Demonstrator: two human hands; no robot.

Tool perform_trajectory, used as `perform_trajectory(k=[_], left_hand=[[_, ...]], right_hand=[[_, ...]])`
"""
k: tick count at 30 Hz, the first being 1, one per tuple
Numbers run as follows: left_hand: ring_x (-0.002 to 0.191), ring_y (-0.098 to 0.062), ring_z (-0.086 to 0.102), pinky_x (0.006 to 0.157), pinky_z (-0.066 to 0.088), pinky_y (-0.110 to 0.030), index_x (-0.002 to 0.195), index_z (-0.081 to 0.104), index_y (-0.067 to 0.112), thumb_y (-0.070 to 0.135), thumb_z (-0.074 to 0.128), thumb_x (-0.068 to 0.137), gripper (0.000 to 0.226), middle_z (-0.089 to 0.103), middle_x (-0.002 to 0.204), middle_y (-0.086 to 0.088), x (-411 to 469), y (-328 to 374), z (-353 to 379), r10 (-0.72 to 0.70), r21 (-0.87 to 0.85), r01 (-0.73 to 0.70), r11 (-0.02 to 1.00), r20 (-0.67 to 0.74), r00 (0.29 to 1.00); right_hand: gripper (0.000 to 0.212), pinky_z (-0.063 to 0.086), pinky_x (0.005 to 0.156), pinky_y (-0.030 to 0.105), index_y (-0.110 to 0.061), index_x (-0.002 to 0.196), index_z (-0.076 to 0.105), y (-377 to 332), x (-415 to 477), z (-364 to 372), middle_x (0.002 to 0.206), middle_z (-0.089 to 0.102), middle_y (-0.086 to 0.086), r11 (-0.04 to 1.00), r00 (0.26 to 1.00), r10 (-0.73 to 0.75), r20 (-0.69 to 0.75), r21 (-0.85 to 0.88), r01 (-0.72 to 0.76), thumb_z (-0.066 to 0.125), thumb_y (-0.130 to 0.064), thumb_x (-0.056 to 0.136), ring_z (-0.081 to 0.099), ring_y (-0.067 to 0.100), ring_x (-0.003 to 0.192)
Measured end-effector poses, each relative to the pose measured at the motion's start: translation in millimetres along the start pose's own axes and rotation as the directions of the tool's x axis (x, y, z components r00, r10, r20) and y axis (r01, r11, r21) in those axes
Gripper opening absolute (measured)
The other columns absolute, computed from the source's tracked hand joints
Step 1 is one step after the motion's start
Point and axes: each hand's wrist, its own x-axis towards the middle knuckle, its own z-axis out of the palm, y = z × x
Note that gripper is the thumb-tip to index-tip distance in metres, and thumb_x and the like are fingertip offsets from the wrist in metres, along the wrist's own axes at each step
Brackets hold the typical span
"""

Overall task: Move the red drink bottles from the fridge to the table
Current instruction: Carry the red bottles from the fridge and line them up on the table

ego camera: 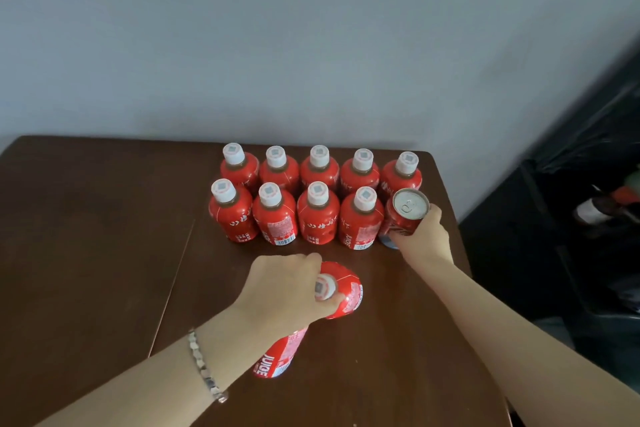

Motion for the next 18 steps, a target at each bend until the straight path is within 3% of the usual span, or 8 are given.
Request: perform_trajectory(k=[3,4,5,7,9,13,15,18], left_hand=[[0.097,-0.01,0.062,0.07,0.04,-0.018,0.111,0.053,0.024,0.066,0.04,0.085,0.051,0.066,0.109,0.009,-3.2,-0.7,-0.9,-0.006,-0.002,0.006,1.0,-0.003,1.0],[0.097,-0.01,0.062,0.07,0.041,-0.019,0.11,0.053,0.024,0.066,0.041,0.085,0.051,0.066,0.108,0.008,-4.2,-1.1,-1.3,-0.009,-0.007,0.009,1.0,-0.001,1.0],[0.097,-0.01,0.062,0.07,0.041,-0.019,0.11,0.053,0.023,0.065,0.042,0.085,0.05,0.066,0.108,0.008,-5.4,-2.2,-1.8,-0.01,-0.012,0.011,1.0,0.005,1.0],[0.098,-0.011,0.062,0.073,0.042,-0.021,0.11,0.052,0.022,0.063,0.045,0.085,0.048,0.065,0.109,0.007,-8.1,-5.6,-5.1,-0.01,-0.026,0.01,1.0,0.025,1.0],[0.099,-0.012,0.063,0.076,0.043,-0.023,0.111,0.051,0.021,0.06,0.049,0.085,0.048,0.065,0.11,0.005,-11.4,-10.3,-7.1,-0.01,-0.044,0.012,0.999,0.048,0.999],[0.098,-0.013,0.063,0.078,0.044,-0.025,0.113,0.049,0.021,0.06,0.048,0.085,0.049,0.064,0.11,0.006,-24.1,-22.3,-10.2,-0.004,-0.032,0.006,0.999,0.054,0.999],[0.1,-0.013,0.062,0.077,0.043,-0.024,0.115,0.048,0.021,0.061,0.047,0.086,0.049,0.063,0.112,0.006,-29.4,-29.7,-12.2,0.019,-0.023,-0.018,1.0,0.039,0.999],[0.101,-0.013,0.062,0.075,0.041,-0.025,0.115,0.046,0.023,0.061,0.048,0.085,0.049,0.063,0.112,0.008,-31.8,-47.5,-13.1,0.032,-0.032,-0.033,0.999,-0.038,0.999]], right_hand=[[0.09,0.048,0.097,0.04,-0.002,0.147,0.014,-4.0,-8.3,3.6,0.141,0.044,0.017,0.985,0.983,0.174,0.05,-0.017,-0.174,0.073,-0.017,0.081,0.051,0.031,0.124],[0.088,0.049,0.095,0.038,0.002,0.145,0.016,-6.5,-17.7,5.3,0.137,0.046,0.019,0.97,0.967,0.223,0.125,-0.132,-0.207,0.073,-0.015,0.08,0.054,0.03,0.118],[0.08,0.051,0.092,0.036,0.004,0.14,0.024,-9.4,-31.0,8.3,0.131,0.049,0.021,0.936,0.94,0.252,0.231,-0.306,-0.176,0.073,-0.015,0.078,0.056,0.027,0.11],[0.076,0.05,0.089,0.035,-0.003,0.135,0.032,-15.0,-62.8,18.2,0.131,0.046,0.018,0.848,0.86,0.235,0.453,-0.529,0.047,0.075,-0.017,0.075,0.052,0.026,0.108],[0.097,0.046,0.098,0.037,-0.019,0.147,0.017,-14.1,-88.0,31.0,0.142,0.033,0.009,0.832,0.806,0.093,0.585,-0.49,0.26,0.078,-0.019,0.072,0.043,0.029,0.126],[0.092,0.044,0.101,0.031,-0.033,0.142,0.028,-11.5,-111.7,46.4,0.141,0.037,-0.009,0.837,0.817,-0.233,0.528,-0.319,0.445,0.082,-0.031,0.067,0.048,0.017,0.125],[0.085,0.047,0.097,0.028,-0.033,0.136,0.036,-11.5,-115.4,54.7,0.133,0.045,-0.01,0.85,0.834,-0.268,0.482,-0.289,0.44,0.082,-0.034,0.064,0.054,0.015,0.117],[0.078,0.047,0.092,0.025,-0.028,0.126,0.044,-15.5,-121.0,73.6,0.121,0.055,-0.007,0.932,0.888,-0.227,0.399,-0.176,0.318,0.085,-0.033,0.059,0.058,0.014,0.109]])
